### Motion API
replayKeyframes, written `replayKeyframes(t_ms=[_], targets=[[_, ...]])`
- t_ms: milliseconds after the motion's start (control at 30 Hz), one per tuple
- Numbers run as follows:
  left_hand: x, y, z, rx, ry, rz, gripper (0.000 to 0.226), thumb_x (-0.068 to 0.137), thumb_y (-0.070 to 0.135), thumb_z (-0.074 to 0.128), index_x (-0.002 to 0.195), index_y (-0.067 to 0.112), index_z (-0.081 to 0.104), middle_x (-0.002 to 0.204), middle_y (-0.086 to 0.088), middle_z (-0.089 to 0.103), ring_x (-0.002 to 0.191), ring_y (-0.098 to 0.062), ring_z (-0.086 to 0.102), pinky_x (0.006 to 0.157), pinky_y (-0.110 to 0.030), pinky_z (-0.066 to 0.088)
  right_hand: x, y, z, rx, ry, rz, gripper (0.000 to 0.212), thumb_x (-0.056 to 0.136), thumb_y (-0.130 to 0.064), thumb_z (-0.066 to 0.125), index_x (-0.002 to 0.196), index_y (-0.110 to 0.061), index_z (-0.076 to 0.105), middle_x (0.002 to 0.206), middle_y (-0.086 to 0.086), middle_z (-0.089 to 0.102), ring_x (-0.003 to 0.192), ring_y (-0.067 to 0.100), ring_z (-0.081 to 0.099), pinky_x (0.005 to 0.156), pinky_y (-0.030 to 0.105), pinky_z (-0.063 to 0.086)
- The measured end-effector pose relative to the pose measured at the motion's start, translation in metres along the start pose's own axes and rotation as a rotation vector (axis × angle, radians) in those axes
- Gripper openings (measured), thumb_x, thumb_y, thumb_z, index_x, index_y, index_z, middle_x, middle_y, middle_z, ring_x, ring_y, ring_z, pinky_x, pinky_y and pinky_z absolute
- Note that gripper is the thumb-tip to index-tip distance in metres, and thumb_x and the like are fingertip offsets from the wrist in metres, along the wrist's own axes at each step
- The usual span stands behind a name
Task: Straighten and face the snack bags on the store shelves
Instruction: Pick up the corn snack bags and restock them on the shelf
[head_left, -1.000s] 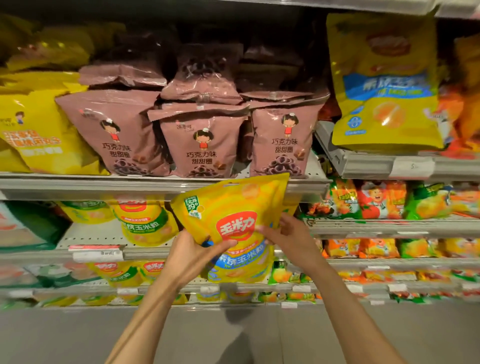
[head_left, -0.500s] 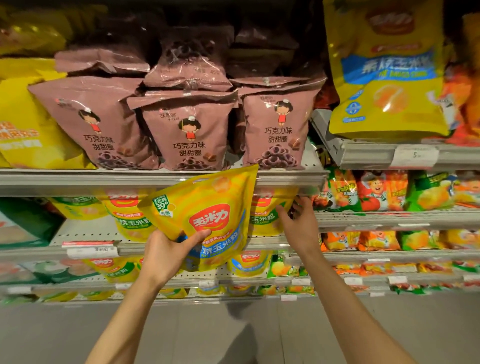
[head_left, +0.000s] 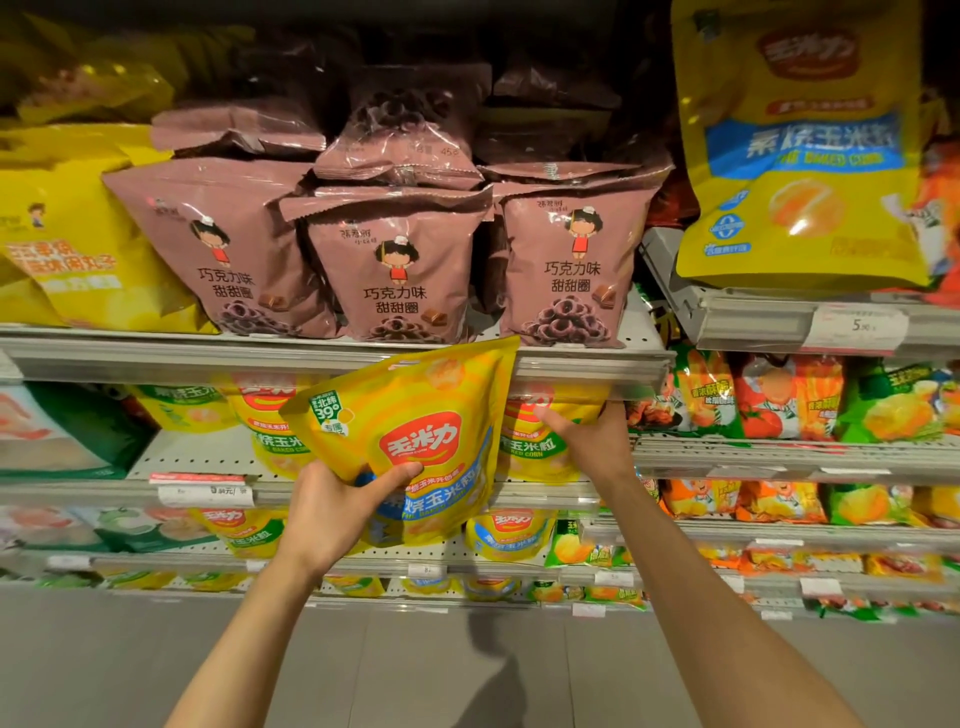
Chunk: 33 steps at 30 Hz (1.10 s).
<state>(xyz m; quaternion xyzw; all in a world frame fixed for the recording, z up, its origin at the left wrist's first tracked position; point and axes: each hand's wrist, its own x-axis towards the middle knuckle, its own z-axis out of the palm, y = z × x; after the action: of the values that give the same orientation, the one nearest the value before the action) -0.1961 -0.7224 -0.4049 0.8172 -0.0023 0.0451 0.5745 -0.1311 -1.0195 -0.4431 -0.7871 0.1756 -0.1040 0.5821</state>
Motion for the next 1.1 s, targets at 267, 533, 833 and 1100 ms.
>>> replayKeyframes(t_ms=[267,533,833,1100], targets=[[0.003,0.002,-0.006,0.053,-0.002,0.011,0.03,0.069,0.044,0.082,0.097,0.041,0.07,0.085,0.033,0.073,0.087,0.003,0.073,0.076,-0.028,0.059,0.005,-0.004,-0.001,0.003,-0.194,0.176,0.023,0.077,-0.03,0.088,0.09,-0.012,0.078,0.094,0.004,0.078,0.084,0.024,0.074,0.051,0.031,0.058],[0.008,0.0,-0.01,0.103,-0.01,0.031,0.029,0.071,0.047,0.08,0.095,0.047,0.066,0.081,0.041,0.068,0.089,0.007,0.071,0.074,-0.023,0.057,0.008,-0.001,-0.016,0.079,-0.124,0.085,0.047,0.078,-0.031,0.087,0.12,-0.019,0.07,0.113,-0.001,0.075,0.101,0.013,0.069,0.09,0.038,0.055],[0.013,-0.007,-0.014,0.096,-0.012,0.018,0.03,0.071,0.047,0.081,0.099,0.043,0.069,0.089,0.029,0.074,0.091,0.001,0.073,0.078,-0.03,0.06,0.0,0.004,-0.017,0.082,-0.131,0.091,0.035,0.079,-0.043,0.083,0.105,-0.022,0.074,0.102,-0.003,0.078,0.098,0.017,0.073,0.081,0.057,0.06],[0.014,-0.009,-0.012,0.108,-0.013,0.031,0.034,0.071,0.047,0.08,0.102,0.038,0.069,0.094,0.022,0.074,0.088,0.0,0.072,0.08,-0.033,0.06,-0.026,0.018,-0.031,0.225,-0.135,0.115,0.035,0.086,-0.031,0.078,0.118,-0.022,0.067,0.109,-0.004,0.076,0.1,0.014,0.072,0.082,0.033,0.058]])
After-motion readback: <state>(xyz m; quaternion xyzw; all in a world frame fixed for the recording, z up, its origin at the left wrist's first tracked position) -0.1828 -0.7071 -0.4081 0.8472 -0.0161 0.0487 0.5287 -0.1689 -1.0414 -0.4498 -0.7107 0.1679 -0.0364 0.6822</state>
